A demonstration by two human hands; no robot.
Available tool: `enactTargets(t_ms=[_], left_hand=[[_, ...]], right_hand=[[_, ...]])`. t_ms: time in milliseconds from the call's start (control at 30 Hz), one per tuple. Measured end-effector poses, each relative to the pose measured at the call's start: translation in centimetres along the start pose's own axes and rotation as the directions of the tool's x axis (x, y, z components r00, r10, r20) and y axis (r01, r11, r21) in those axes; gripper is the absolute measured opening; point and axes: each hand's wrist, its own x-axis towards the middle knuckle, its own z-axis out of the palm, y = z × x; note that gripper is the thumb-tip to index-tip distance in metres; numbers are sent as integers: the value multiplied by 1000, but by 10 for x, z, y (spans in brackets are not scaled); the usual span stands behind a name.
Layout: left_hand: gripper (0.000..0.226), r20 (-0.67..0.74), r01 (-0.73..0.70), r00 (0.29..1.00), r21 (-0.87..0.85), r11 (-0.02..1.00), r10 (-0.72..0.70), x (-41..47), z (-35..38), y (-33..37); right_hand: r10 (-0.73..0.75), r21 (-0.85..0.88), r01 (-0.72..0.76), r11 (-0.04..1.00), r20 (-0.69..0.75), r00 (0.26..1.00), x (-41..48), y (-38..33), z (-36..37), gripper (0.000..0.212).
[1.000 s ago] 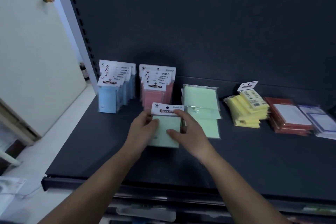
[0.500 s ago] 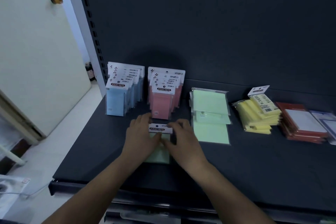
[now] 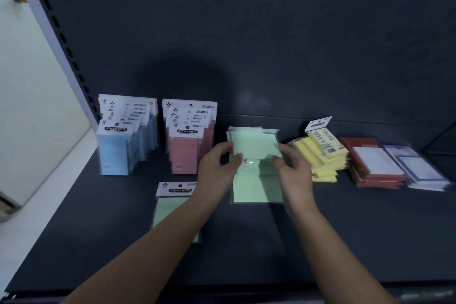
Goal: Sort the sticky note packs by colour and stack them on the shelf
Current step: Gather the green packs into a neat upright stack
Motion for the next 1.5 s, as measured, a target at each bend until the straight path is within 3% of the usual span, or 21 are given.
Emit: enactTargets(t_ms=[133,233,333,433,467,567,633,700,800,933,1033,1100,1167,1267,1333,1400,1500], left_hand=[[16,-155,31,985,-252,967,-72,3,5,-2],[30,-177,-55,984,-255,965,9,-5,7,-2],[44,-46,-191,982,-177,966,185,-24,12,2],[45,177,-275,945,-21,961,275,-44,18,5],[40,260,-300,922,13,954,287,-50,19,6],[21,364,-346,876,19,938,316,-60,17,5],[21,232,-317,928,80,945,291,-63,15,-2],[28,72,-215,976,194,957,205,-63,13,-11],[31,26,26,999,214,977,-33,-65,8,-24],[32,29,43,998,254,966,-52,-72,1,-34],[29,54,-25,999,391,920,4,-76,-7,-36],[28,96,-59,995,469,881,16,-79,-10,-37],[31,145,-102,989,568,817,22,-80,-11,-35],[40,187,-177,981,755,631,51,-79,-12,-38],[46,210,-239,971,775,585,118,-77,-10,-39],[50,195,-270,963,699,662,187,-69,-4,-36],[56,97,-165,986,491,856,135,-48,3,-25]], right_hand=[[136,335,-113,936,-44,990,-4,-4,-4,16],[103,249,-112,962,50,993,-13,-4,-5,12],[84,168,-114,979,174,981,-26,-11,-4,26],[115,237,-187,953,287,951,-40,-19,-4,51],[124,262,-208,942,306,944,-44,-20,-6,51],[122,286,-188,939,234,964,-53,-19,-16,12],[124,266,-168,949,176,977,-54,-12,-27,12],[107,249,-161,955,217,970,-56,-4,-36,16],[112,235,-196,952,327,938,-63,11,-42,23],[163,89,-207,974,358,920,-68,30,-43,29],[134,-153,-85,985,343,930,-72,34,-43,27],[112,-461,58,886,333,936,-72,30,-46,27],[124,-658,140,740,338,933,-72,26,-48,39],[145,-756,172,631,333,932,-74,23,-47,67],[118,-762,190,618,330,937,-71,24,-47,77],[4,-681,231,695,325,946,-63,21,-45,64],[-126,-446,238,863,265,956,-47,11,-36,39]])
